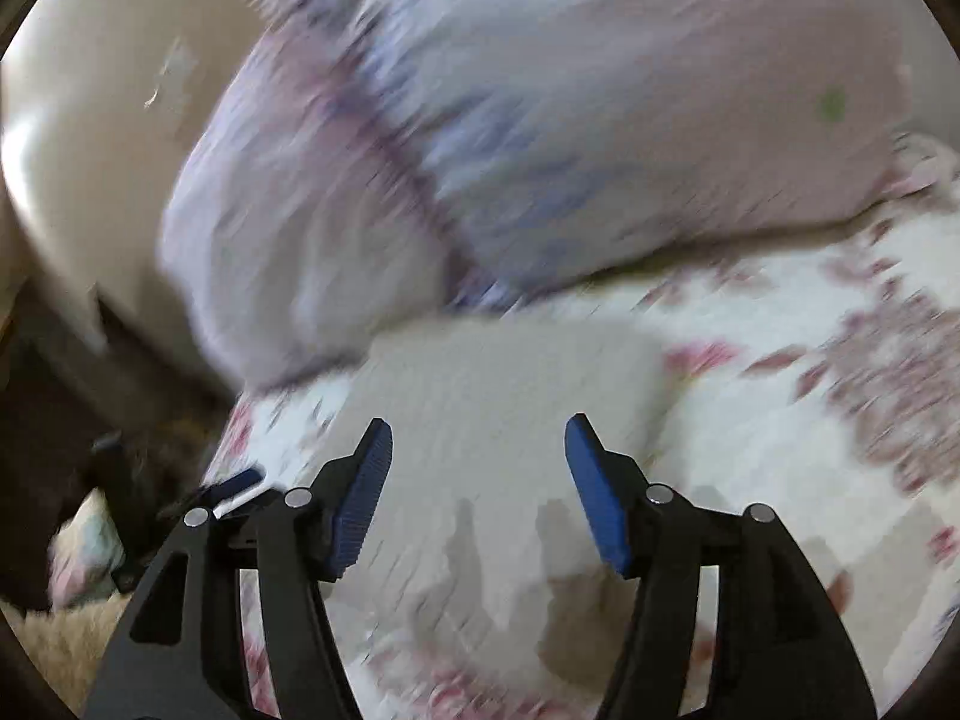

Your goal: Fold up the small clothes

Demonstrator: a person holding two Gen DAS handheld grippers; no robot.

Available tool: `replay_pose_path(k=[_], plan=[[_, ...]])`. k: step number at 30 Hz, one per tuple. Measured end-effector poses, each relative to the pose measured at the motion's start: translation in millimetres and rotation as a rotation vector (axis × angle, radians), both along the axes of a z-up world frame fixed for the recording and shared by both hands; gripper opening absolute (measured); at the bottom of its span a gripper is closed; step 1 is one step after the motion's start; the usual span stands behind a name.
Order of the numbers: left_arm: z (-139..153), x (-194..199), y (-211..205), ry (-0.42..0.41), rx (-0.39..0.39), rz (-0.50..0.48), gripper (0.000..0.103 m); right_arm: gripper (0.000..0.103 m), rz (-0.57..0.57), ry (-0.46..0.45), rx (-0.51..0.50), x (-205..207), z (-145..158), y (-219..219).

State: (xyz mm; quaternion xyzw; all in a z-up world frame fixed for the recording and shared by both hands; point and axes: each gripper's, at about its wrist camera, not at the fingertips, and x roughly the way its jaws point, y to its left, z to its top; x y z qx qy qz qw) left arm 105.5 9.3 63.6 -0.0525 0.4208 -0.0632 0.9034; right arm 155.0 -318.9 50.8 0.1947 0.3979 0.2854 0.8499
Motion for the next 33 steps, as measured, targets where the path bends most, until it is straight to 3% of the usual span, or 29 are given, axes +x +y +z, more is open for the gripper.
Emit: replay_pose_path(k=[3,4,7,9,11,15,20,28,33], plan=[[-11,-13,-7,0.003,0.030,0.049,0.101,0.064,-0.010,0.129,-0.159,9,-41,17],[-17,-17,-9,0.018,0.029,0.045,0.101,0.064,-0.045,0.136,-0.167,13,-52,19],[-33,-22,-24,0.047,0.061,0.033,0.101,0.066,-0.162,0.057,-0.249,0,-36,19],[-39,-26,-34,0.041,0.085,0.018,0.101,0.099,-0.257,-0.039,-0.335,-22,-22,18],[-45,-31,-39,0.038,0.108,-0.001,0.101,0.100,-0.300,-0.113,-0.339,-56,-17,10],[-59,-34,-44,0.064,0.147,-0.011,0.101,0.100,-0.287,-0.055,-0.365,-98,-39,15],[-70,-37,-47,0.083,0.176,0.001,0.101,0.100,-0.244,0.029,-0.417,-100,-62,41],[-70,-37,-45,0.086,0.173,0.004,0.101,0.102,-0.223,0.016,-0.560,-101,-70,66],[-71,-37,-45,0.086,0.174,0.003,0.101,0.102,-0.225,0.014,-0.562,-103,-71,67]])
